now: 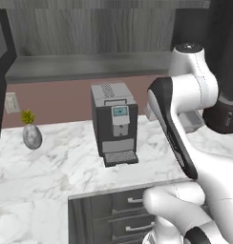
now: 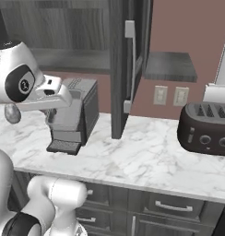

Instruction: Retrieve the tupperware and aluminum foil from the cabinet and place them on the dining counter near the plate with onion and chicken drumstick to prepare for storing leftovers.

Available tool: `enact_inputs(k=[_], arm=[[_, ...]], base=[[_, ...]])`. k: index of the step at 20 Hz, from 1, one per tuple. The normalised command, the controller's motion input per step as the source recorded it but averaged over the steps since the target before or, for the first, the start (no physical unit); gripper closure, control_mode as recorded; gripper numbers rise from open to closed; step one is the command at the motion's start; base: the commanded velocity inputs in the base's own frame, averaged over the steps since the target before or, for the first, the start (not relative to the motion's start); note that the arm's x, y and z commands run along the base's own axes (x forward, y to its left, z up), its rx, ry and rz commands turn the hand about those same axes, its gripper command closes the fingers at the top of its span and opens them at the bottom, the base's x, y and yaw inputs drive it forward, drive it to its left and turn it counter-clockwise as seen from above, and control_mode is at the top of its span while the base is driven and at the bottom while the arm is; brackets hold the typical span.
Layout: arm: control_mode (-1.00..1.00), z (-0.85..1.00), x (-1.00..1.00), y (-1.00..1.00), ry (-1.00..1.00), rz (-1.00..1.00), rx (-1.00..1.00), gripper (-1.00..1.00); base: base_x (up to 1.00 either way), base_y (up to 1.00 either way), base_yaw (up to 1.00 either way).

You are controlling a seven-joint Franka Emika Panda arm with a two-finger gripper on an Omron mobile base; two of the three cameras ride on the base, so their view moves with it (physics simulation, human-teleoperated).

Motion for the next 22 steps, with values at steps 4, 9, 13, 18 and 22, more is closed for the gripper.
enact_inputs(k=[4,9,13,18,22], arm=[[1.0,0.0,0.0,0.0,0.0,0.0,0.0,1.0],[1.0,0.0,0.0,0.0,0.0,0.0,0.0,1.0],[1.0,0.0,0.0,0.0,0.0,0.0,0.0,1.0],[1.0,0.0,0.0,0.0,0.0,0.0,0.0,1.0],[1.0,0.0,0.0,0.0,0.0,0.0,0.0,1.0]], base=[[-1.0,-0.03,-0.07],[-1.0,-0.35,-0.29],[-0.51,-0.68,-0.58],[0.0,-0.61,-0.75],[0.02,-0.49,-0.78]])
